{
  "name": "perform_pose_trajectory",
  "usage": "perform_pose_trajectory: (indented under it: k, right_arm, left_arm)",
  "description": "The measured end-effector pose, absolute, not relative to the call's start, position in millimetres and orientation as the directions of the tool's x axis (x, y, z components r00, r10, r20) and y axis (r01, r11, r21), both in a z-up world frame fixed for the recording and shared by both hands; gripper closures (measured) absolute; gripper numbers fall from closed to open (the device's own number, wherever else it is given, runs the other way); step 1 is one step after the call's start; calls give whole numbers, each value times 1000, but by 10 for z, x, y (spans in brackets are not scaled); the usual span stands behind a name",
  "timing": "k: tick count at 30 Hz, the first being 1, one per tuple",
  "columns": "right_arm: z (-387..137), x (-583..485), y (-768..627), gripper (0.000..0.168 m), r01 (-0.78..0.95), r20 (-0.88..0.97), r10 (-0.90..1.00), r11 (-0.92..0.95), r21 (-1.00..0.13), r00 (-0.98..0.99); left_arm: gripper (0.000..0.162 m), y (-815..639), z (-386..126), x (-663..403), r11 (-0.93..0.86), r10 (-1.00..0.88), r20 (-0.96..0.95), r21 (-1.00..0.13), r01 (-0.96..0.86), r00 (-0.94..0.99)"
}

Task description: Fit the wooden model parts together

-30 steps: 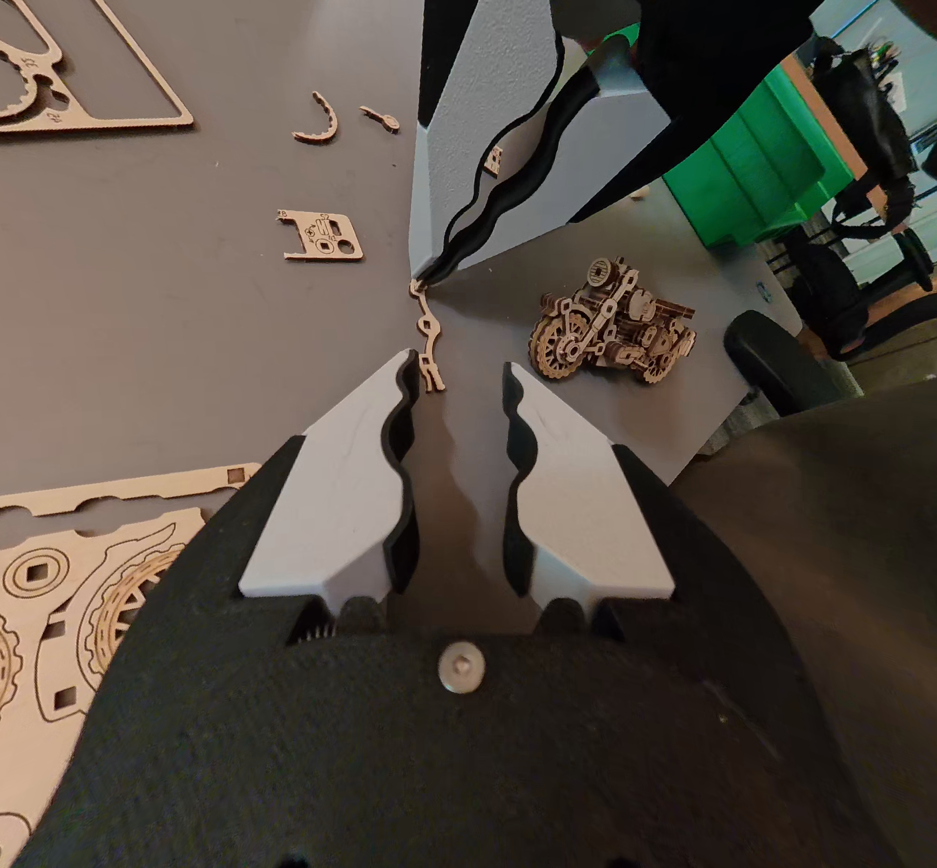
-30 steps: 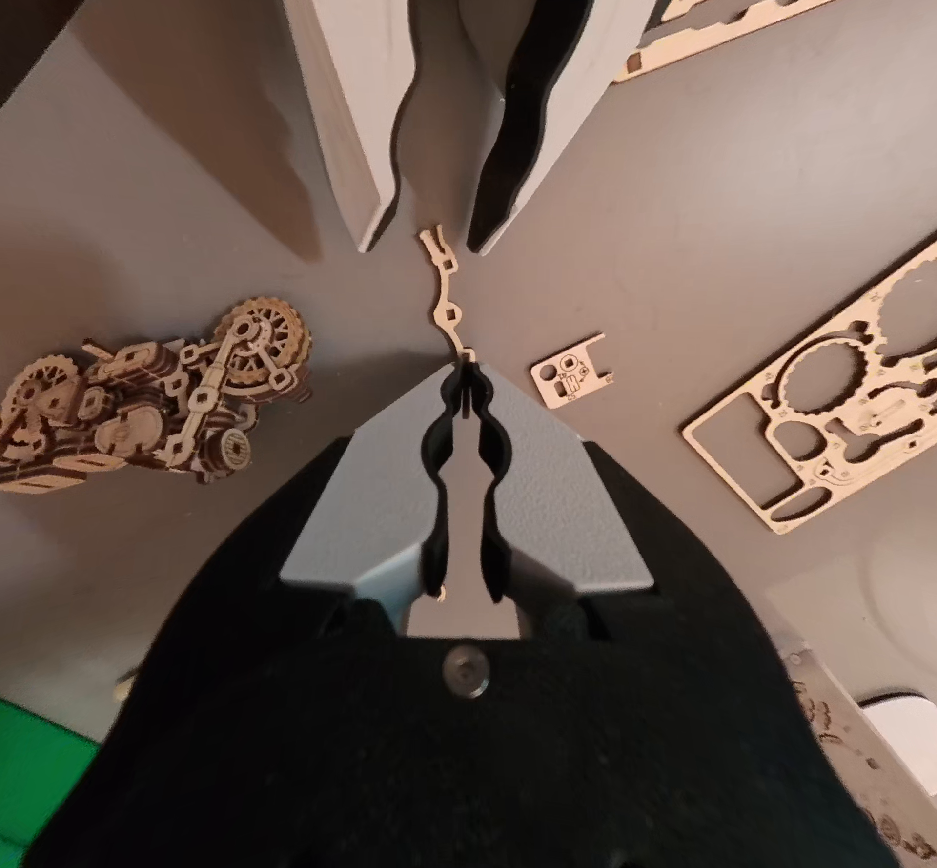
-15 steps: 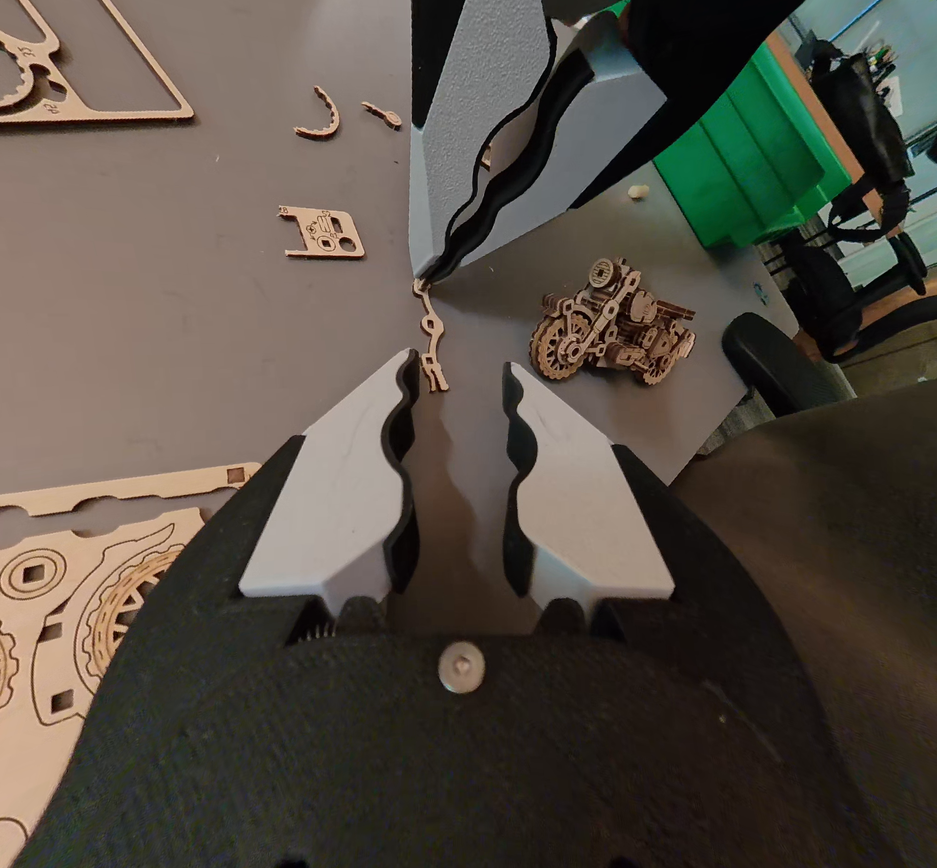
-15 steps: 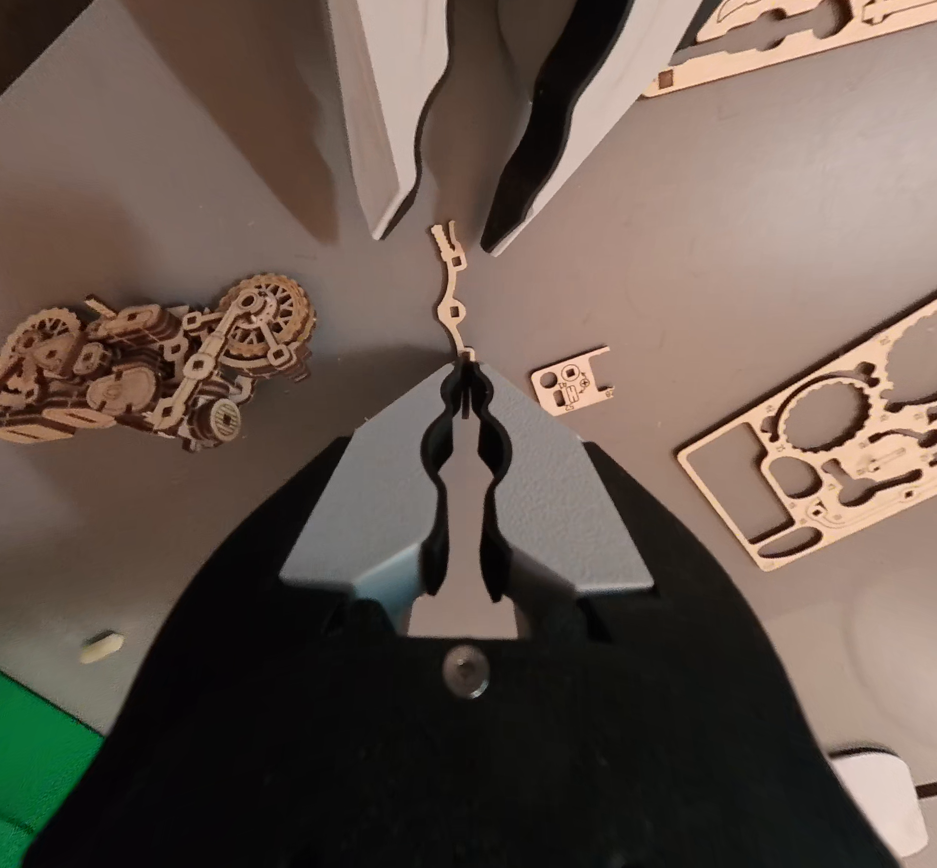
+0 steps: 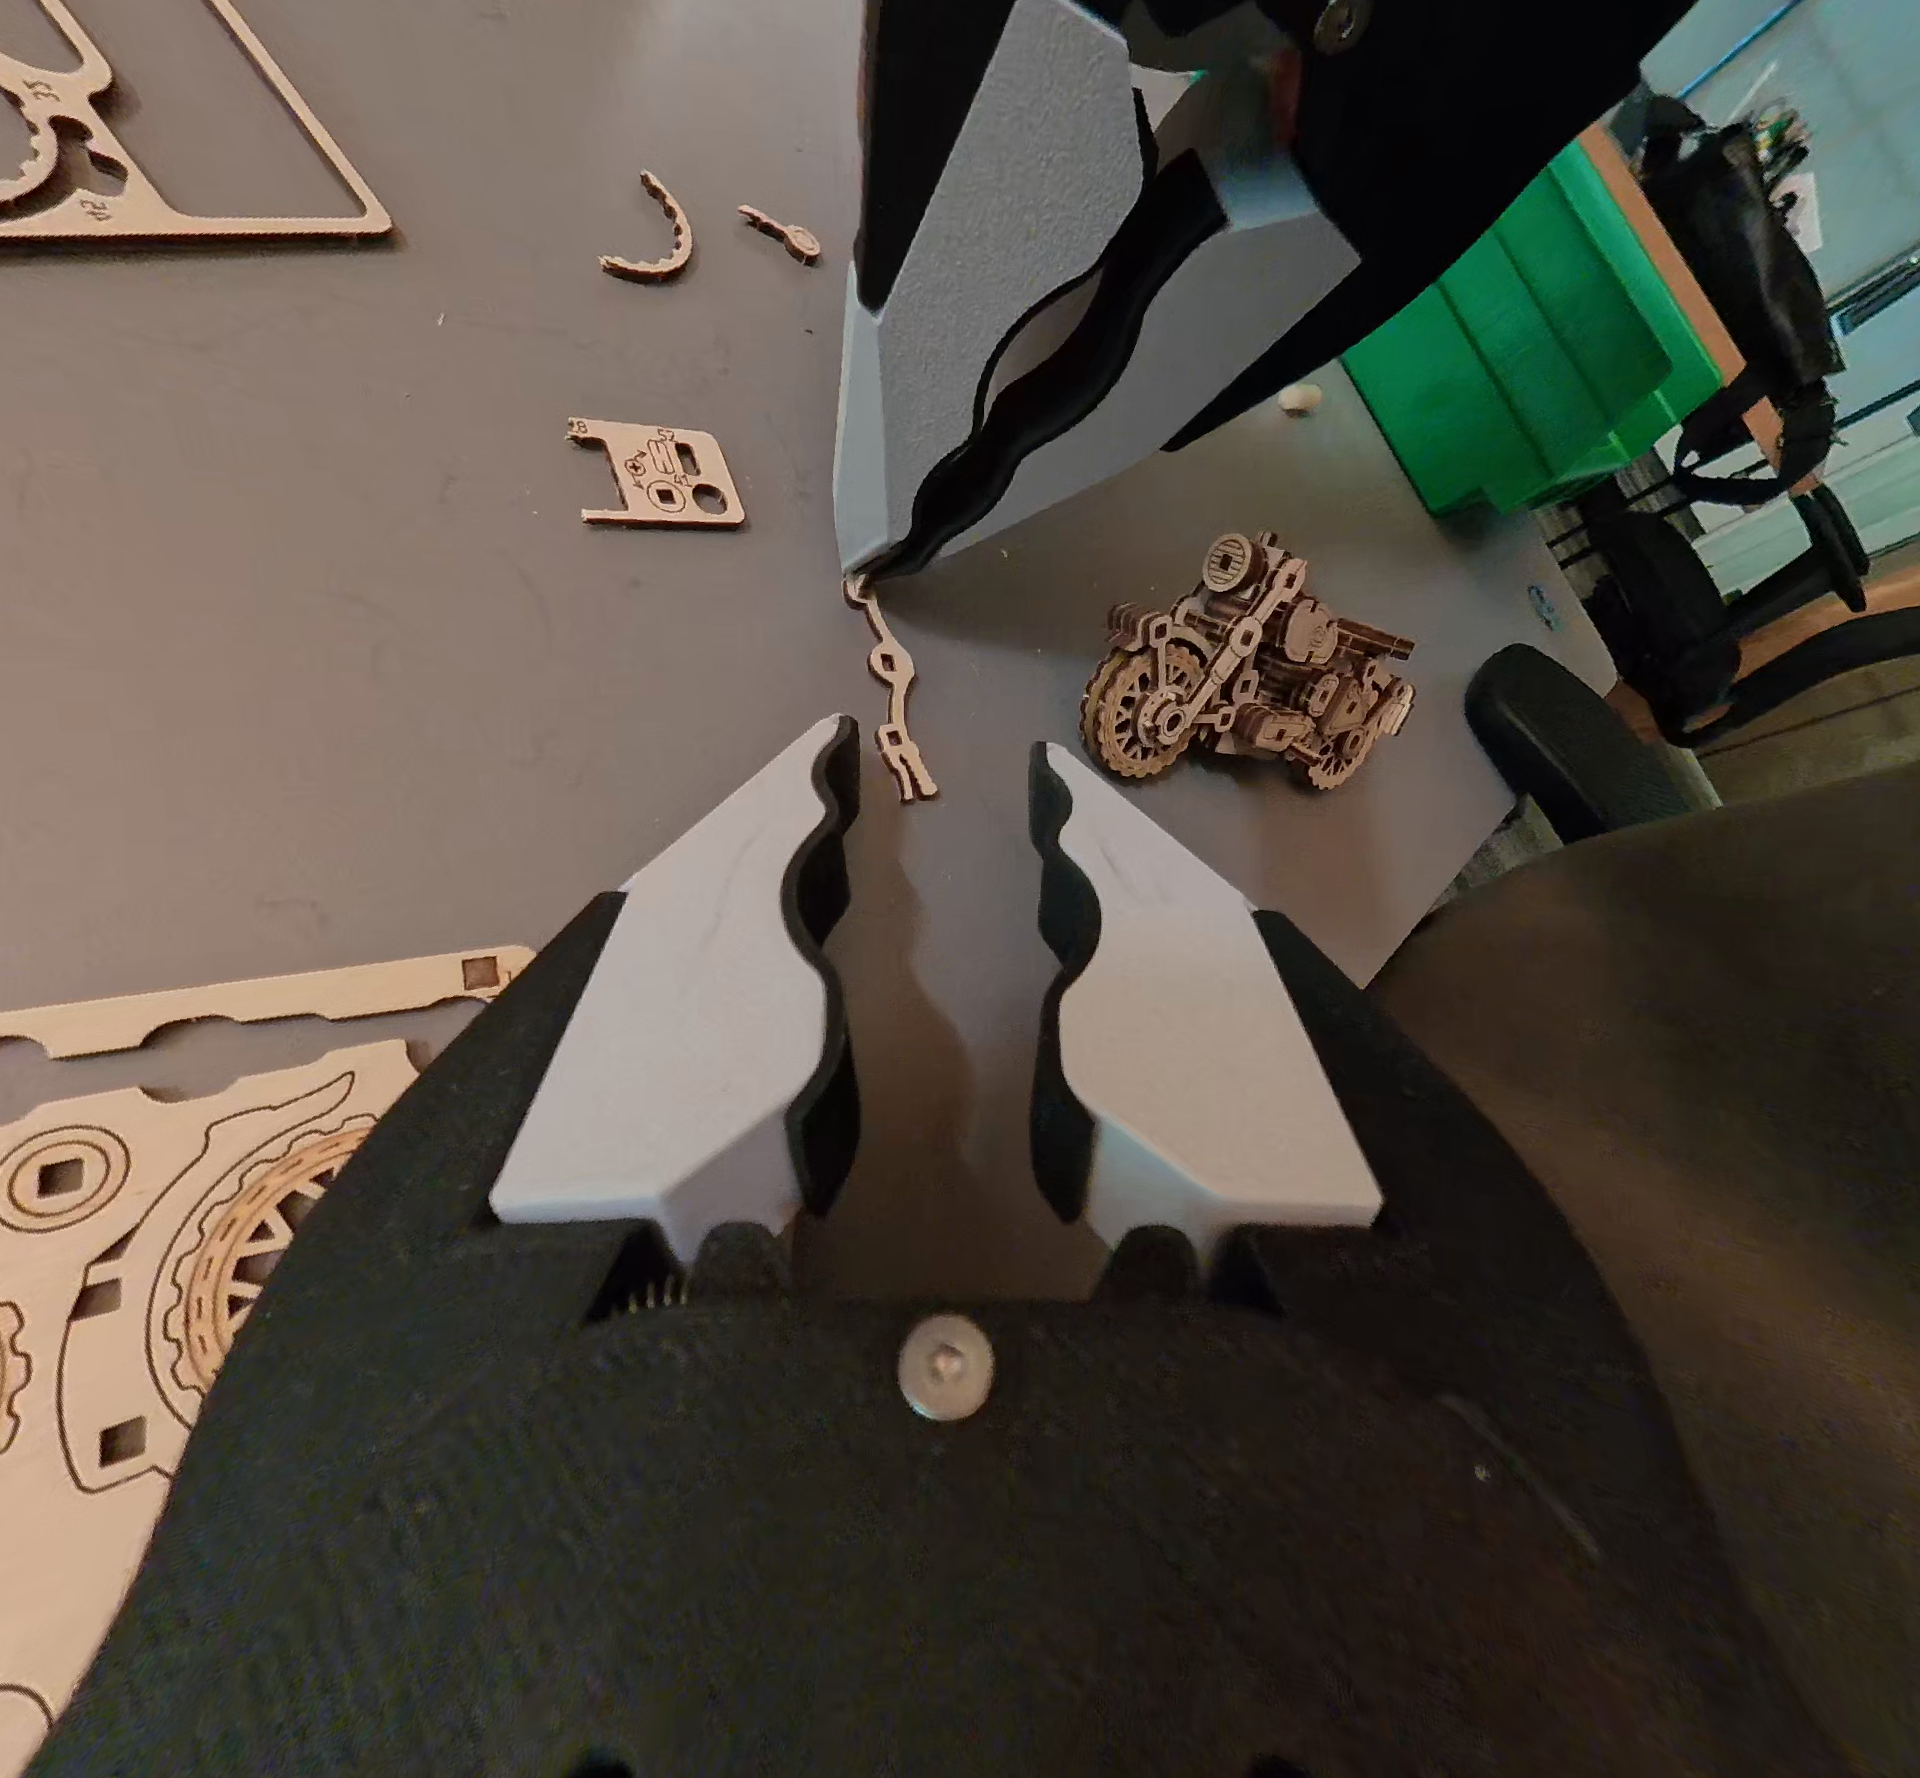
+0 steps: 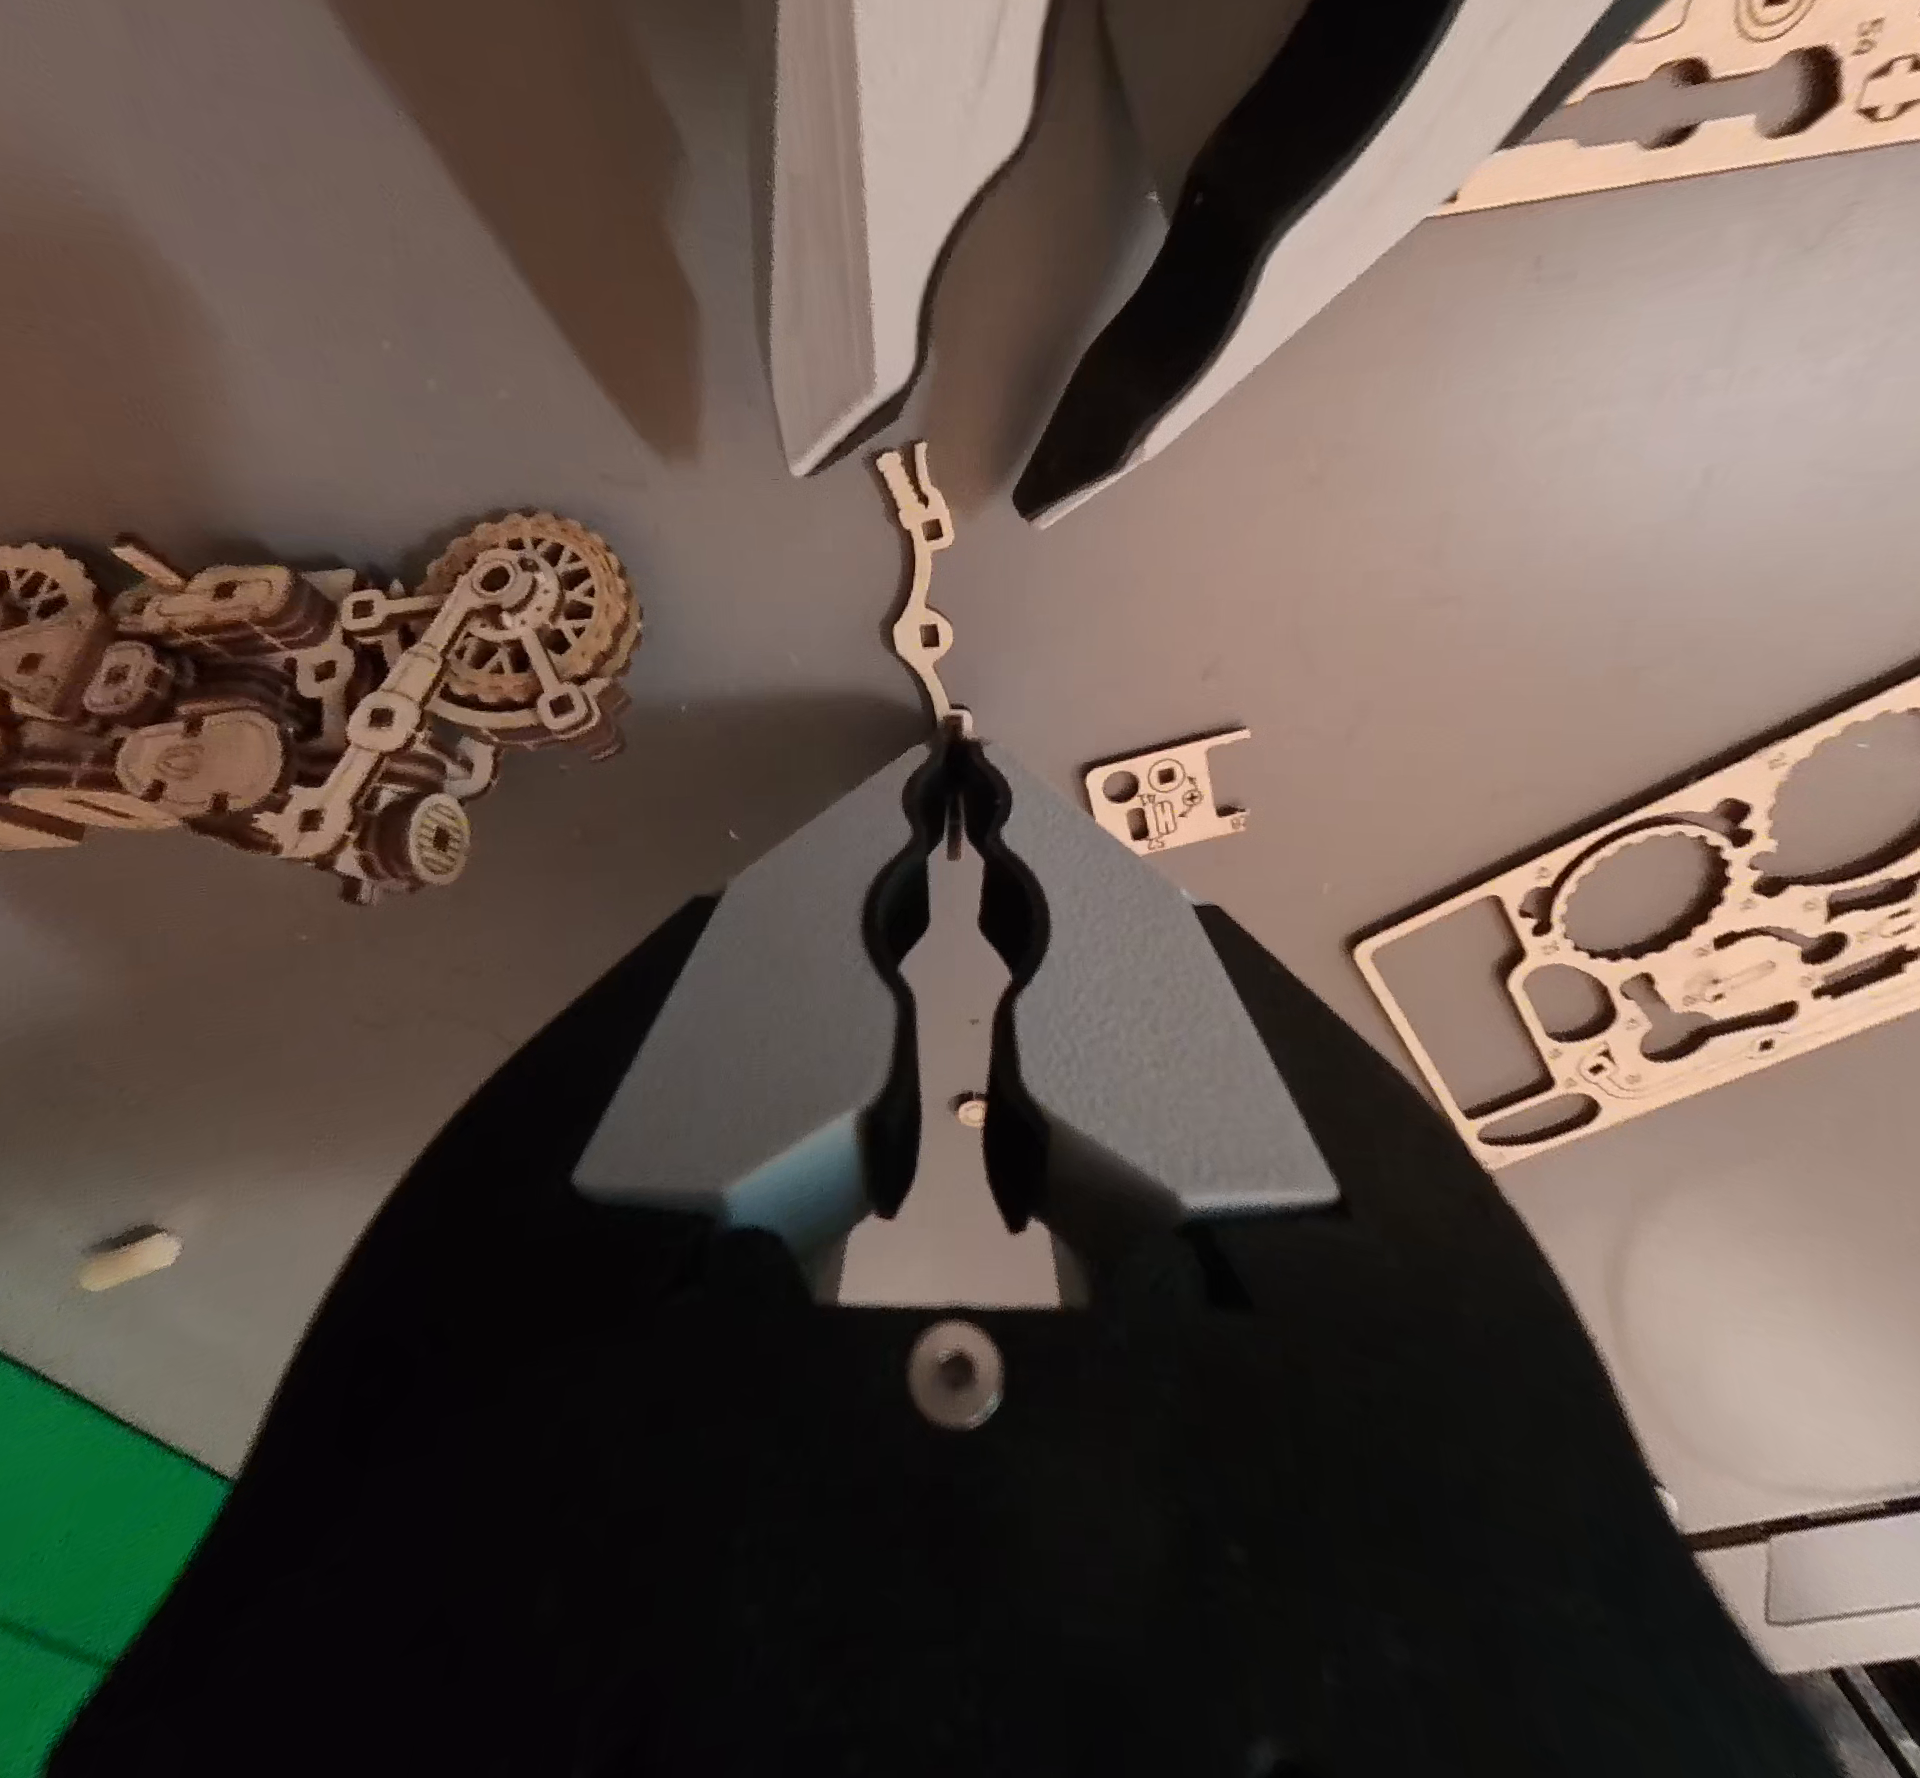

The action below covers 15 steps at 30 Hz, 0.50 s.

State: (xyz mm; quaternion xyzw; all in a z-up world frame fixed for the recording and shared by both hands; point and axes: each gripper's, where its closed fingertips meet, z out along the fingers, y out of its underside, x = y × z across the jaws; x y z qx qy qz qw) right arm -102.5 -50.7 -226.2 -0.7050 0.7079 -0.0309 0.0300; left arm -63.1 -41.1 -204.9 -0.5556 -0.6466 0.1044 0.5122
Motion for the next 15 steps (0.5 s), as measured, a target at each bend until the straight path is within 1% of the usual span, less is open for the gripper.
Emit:
perform_pose_trajectory:
  k: [5,7,8,12,15]
  right_arm:
    - [-2267,-1030,-503,168,-994,16,-998,53,-101,-54]
    - [-2255,-1058,-512,157,-992,28,-996,78,-102,-82]
    - [-2240,-1069,-519,156,-990,37,-995,91,-111,-95]
    - [-2146,-1081,-504,150,-959,16,-977,205,-197,-212]
    - [-2093,-1112,-501,149,-928,14,-959,270,-257,-283]
  left_arm:
    - [131,-413,-2045,-632,368,819,556,-699,613,142]
    - [131,-411,-2043,-632,368,818,557,-699,613,143]
    - [131,-411,-2043,-632,369,817,558,-698,614,144]
    - [131,-410,-2036,-633,374,812,565,-696,613,146]
    - [131,-412,-2035,-636,377,810,568,-694,613,145]
